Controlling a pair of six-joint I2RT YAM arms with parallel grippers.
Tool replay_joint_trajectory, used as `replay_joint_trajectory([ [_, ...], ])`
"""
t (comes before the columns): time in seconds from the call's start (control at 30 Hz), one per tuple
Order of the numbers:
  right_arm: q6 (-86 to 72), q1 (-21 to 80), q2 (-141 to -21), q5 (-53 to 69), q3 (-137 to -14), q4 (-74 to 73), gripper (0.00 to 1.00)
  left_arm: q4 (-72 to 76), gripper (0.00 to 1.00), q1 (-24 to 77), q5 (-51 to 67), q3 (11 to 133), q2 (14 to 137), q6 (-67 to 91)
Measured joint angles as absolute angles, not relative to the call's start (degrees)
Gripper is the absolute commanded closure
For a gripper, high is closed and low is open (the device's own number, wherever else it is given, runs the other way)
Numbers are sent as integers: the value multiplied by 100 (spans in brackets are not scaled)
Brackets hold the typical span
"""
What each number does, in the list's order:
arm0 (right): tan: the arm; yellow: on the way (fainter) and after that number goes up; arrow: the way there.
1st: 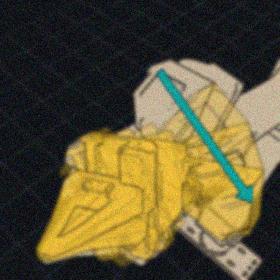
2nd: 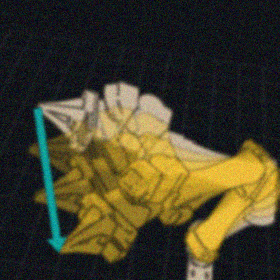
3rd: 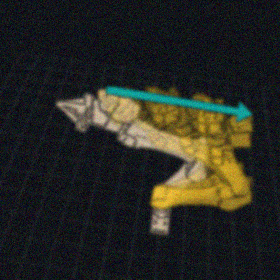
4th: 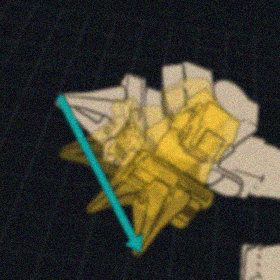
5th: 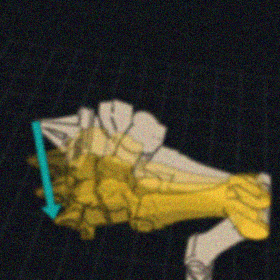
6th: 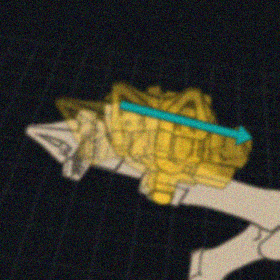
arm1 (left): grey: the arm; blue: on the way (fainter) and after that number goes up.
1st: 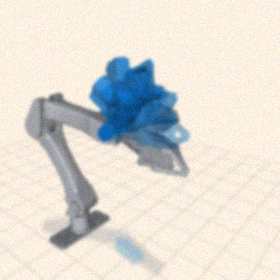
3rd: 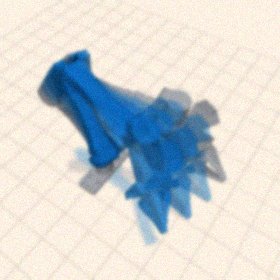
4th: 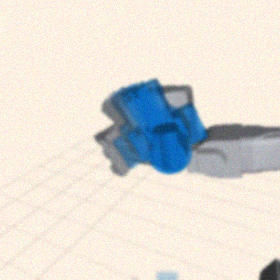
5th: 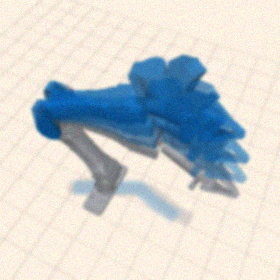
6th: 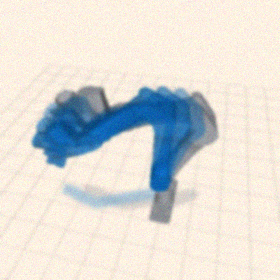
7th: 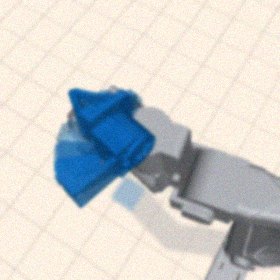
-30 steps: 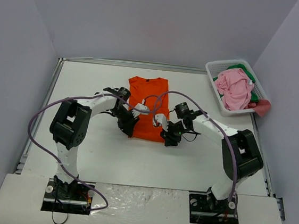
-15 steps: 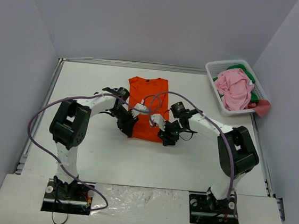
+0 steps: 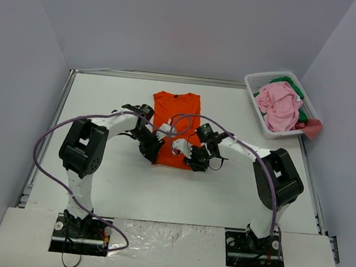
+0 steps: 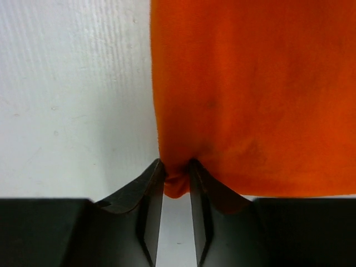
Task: Fold and stack the t-shirts
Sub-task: Grab one side of the 2/3 rectangular tshirt with both arms
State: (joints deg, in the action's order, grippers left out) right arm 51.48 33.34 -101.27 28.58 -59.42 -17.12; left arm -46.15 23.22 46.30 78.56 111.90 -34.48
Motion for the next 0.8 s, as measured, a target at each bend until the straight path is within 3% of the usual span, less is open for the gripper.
replay_joint_trajectory([
  [0.13, 5089, 3365, -10158, 2659, -5959, -1559, 100, -4624, 98, 2318, 4633, 7856, 11190, -3454],
  [0.43, 4976, 3387, -10130, 2574, -5972, -1592, 100, -4659, 98, 2318, 4624, 7856, 11177, -3457],
  [0.8, 5140, 3387, -9238, 3221, -6355, -3306, 100, -5356, 98, 2351, 4626, 7815, 10471, -3854],
])
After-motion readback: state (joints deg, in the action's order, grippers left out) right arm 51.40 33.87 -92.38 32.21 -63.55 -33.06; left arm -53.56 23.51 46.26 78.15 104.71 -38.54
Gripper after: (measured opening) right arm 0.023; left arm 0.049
